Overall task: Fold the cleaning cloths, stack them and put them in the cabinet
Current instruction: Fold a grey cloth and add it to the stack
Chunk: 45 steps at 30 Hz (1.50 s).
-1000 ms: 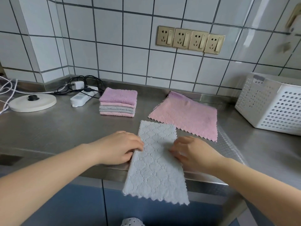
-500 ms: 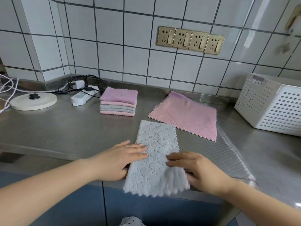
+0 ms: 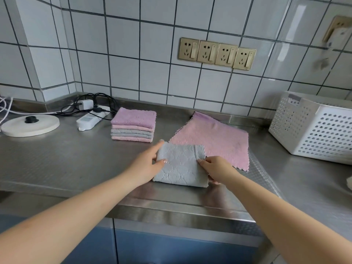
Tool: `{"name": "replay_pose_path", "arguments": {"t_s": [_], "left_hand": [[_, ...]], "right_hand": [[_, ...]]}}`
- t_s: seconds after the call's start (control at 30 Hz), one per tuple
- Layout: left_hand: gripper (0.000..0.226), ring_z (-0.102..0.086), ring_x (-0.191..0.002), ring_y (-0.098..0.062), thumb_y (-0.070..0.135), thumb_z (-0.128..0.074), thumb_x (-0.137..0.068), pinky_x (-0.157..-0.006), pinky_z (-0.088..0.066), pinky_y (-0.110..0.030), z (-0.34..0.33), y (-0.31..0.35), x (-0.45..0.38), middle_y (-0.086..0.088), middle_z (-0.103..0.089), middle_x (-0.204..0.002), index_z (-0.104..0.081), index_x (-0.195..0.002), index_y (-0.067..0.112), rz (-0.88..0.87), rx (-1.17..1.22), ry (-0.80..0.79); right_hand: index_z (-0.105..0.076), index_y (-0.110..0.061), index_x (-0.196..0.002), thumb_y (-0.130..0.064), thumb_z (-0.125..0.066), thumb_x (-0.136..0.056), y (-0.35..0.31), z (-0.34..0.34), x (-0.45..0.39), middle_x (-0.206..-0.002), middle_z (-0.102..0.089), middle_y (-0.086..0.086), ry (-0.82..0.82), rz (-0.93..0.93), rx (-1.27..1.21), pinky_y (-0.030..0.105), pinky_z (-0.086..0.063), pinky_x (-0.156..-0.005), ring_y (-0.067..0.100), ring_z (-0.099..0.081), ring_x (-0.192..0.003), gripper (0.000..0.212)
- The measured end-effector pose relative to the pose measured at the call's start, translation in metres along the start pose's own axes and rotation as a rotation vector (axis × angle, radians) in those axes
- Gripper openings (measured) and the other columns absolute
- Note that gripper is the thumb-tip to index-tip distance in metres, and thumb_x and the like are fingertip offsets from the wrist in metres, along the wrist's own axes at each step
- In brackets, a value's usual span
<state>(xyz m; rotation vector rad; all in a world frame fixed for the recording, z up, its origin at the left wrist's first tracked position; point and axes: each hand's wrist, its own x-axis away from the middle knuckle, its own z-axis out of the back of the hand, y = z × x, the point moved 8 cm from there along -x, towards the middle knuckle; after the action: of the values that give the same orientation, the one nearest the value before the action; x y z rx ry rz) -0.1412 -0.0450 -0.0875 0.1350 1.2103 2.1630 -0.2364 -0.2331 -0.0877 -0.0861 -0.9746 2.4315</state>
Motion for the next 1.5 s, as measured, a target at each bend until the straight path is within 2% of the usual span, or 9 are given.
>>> {"name": "replay_pose_path", "arguments": {"t_s": [0.13, 0.27, 0.57, 0.63, 0.73, 0.87, 1.07, 1.2, 1.5], "left_hand": [[0.031, -0.05, -0.121, -0.009, 0.02, -0.056, -0.092, -0.089, -0.03, -0.013, -0.003, -0.003, -0.005, 0.003, -0.058, -0.13, -0.062, -0.123, 0.017, 0.04, -0.114, -0.035], [0.037, -0.048, -0.124, -0.013, 0.023, -0.057, -0.092, -0.086, -0.027, -0.011, -0.005, -0.001, -0.011, -0.001, -0.054, -0.136, -0.058, -0.127, 0.015, 0.048, -0.181, -0.039], [0.021, -0.051, -0.093, -0.022, 0.029, -0.055, -0.091, -0.079, -0.038, -0.025, -0.009, 0.0, -0.025, -0.004, -0.056, -0.1, -0.067, -0.105, 0.019, 0.053, -0.442, -0.051], [0.029, -0.054, -0.105, -0.024, 0.031, -0.054, -0.092, -0.084, -0.04, -0.027, -0.013, -0.002, -0.026, -0.006, -0.057, -0.112, -0.065, -0.114, 0.016, 0.045, -0.518, -0.072], [0.033, -0.046, -0.12, -0.019, 0.037, -0.053, -0.091, -0.095, -0.036, -0.027, -0.008, 0.0, -0.027, 0.0, -0.047, -0.126, -0.061, -0.121, 0.025, 0.024, -0.592, -0.021], [0.044, -0.033, -0.134, -0.02, 0.028, -0.046, -0.095, -0.107, -0.026, -0.029, -0.006, 0.025, -0.032, 0.002, -0.037, -0.146, -0.043, -0.138, 0.019, -0.137, -0.632, 0.101], [0.044, -0.028, -0.138, -0.02, 0.021, -0.036, -0.094, -0.111, -0.022, -0.042, -0.058, 0.02, -0.041, -0.002, -0.035, -0.148, -0.037, -0.139, 0.016, -0.074, -0.682, -0.202], [0.051, 0.001, -0.146, -0.008, 0.031, -0.022, -0.1, -0.117, -0.002, -0.051, -0.06, -0.003, -0.038, 0.01, -0.002, -0.159, -0.013, -0.15, 0.022, -0.003, -0.728, -0.294], [0.061, 0.004, -0.146, -0.012, 0.049, -0.023, -0.097, -0.116, 0.003, -0.052, -0.045, -0.015, -0.036, 0.005, 0.006, -0.159, -0.008, -0.15, 0.025, 0.114, -0.724, -0.275]], "right_hand": [[-0.044, -0.011, -0.064, -0.032, -0.045, -0.099, 0.001, -0.004, -0.011, -0.05, -0.048, 0.006, -0.034, -0.089, 0.013, 0.012, -0.025, -0.029, 0.007, -0.04, -0.021, 0.041], [-0.053, -0.008, -0.078, -0.036, -0.043, -0.099, 0.0, -0.007, -0.019, -0.057, -0.051, 0.007, -0.036, -0.121, 0.129, 0.02, -0.031, -0.038, 0.019, -0.049, -0.043, 0.036], [-0.041, -0.021, -0.063, -0.027, -0.042, -0.099, -0.001, -0.008, -0.03, -0.06, -0.046, 0.0, -0.044, -0.122, 0.186, 0.019, -0.035, -0.04, 0.012, -0.043, -0.048, 0.036], [-0.043, -0.017, -0.063, -0.029, -0.043, -0.098, 0.001, -0.006, -0.033, -0.06, -0.048, 0.0, -0.034, -0.126, 0.169, 0.014, -0.035, -0.034, 0.011, -0.046, -0.049, 0.038], [-0.053, -0.01, -0.081, -0.04, -0.04, -0.097, -0.004, 0.005, -0.032, -0.074, -0.06, 0.005, 0.039, -0.104, 0.394, 0.022, -0.045, -0.057, 0.022, -0.063, -0.071, 0.036], [-0.044, -0.016, -0.13, -0.044, -0.035, -0.098, -0.047, 0.012, -0.015, -0.127, -0.048, 0.009, 0.291, 0.197, 0.571, 0.039, -0.044, -0.087, 0.029, -0.049, -0.116, 0.044], [-0.033, -0.02, -0.141, -0.023, -0.031, -0.096, -0.053, -0.052, -0.026, -0.148, -0.03, 0.005, 0.074, 0.245, 0.59, 0.049, -0.02, -0.11, 0.026, -0.023, -0.14, 0.046], [-0.012, -0.033, -0.149, -0.042, -0.017, -0.098, -0.025, -0.059, -0.026, -0.16, -0.004, -0.003, 0.002, 0.168, 0.582, 0.055, -0.003, -0.116, 0.017, 0.0, -0.147, 0.052], [-0.002, -0.035, -0.15, -0.057, -0.015, -0.095, -0.004, -0.044, -0.023, -0.16, 0.005, 0.001, -0.035, 0.054, 0.602, 0.058, -0.001, -0.115, 0.021, 0.001, -0.147, 0.061]]}}
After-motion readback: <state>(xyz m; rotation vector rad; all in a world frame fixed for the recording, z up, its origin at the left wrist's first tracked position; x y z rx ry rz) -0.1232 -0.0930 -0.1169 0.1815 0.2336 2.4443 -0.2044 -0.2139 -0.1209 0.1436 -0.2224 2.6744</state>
